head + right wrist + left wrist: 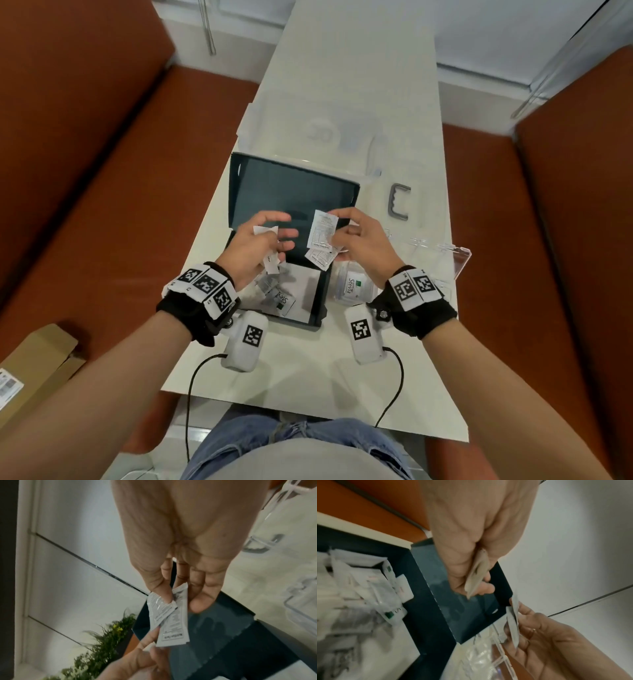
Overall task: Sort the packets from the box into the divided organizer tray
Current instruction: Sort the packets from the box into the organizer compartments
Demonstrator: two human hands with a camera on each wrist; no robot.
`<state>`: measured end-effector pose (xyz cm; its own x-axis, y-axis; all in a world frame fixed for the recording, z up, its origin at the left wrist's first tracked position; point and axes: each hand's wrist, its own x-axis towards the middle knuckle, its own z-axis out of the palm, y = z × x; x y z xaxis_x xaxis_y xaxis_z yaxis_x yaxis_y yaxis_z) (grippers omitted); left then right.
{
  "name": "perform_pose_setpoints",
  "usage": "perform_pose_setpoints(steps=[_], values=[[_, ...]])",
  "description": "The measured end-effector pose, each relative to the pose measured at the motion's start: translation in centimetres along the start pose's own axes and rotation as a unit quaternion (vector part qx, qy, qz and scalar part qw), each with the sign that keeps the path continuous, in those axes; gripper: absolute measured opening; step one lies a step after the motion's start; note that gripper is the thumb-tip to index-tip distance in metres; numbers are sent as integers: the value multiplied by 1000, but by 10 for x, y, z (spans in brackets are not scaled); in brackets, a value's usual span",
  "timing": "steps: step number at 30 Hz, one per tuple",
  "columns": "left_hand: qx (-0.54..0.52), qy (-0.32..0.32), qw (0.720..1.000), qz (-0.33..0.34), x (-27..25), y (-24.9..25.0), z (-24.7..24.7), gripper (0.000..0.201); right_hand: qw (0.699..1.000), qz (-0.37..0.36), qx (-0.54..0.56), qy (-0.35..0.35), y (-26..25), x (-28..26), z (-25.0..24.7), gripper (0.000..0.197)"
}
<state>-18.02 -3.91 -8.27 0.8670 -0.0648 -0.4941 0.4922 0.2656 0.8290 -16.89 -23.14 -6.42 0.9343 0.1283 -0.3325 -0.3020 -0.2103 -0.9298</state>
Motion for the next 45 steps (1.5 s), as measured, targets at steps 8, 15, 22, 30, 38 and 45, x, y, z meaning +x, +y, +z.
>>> perform_pose_setpoints(steps=[8, 15, 22, 30, 38, 45], values=[[49, -155, 981, -105, -15, 1, 57, 46, 996, -74, 41, -13, -8, -17, -33, 27], [-1, -213, 969, -128, -13, -4, 73, 41, 991, -114, 68, -35, 2, -32, -63, 33], [51, -187, 979, -54, -6, -11, 84, 13, 994, -84, 75, 4, 10, -37, -78, 31], [79, -129, 988, 9, -4, -15, 87, 14, 994, -45, 76, 58, 14, -42, -89, 13], [133, -160, 978, 18, -5, -13, 83, 23, 997, -51, -55, 28, 8, -39, -91, 19], [133, -131, 982, 22, -5, -25, 89, 20, 999, -33, 8, 20, 6, -37, -79, 20]])
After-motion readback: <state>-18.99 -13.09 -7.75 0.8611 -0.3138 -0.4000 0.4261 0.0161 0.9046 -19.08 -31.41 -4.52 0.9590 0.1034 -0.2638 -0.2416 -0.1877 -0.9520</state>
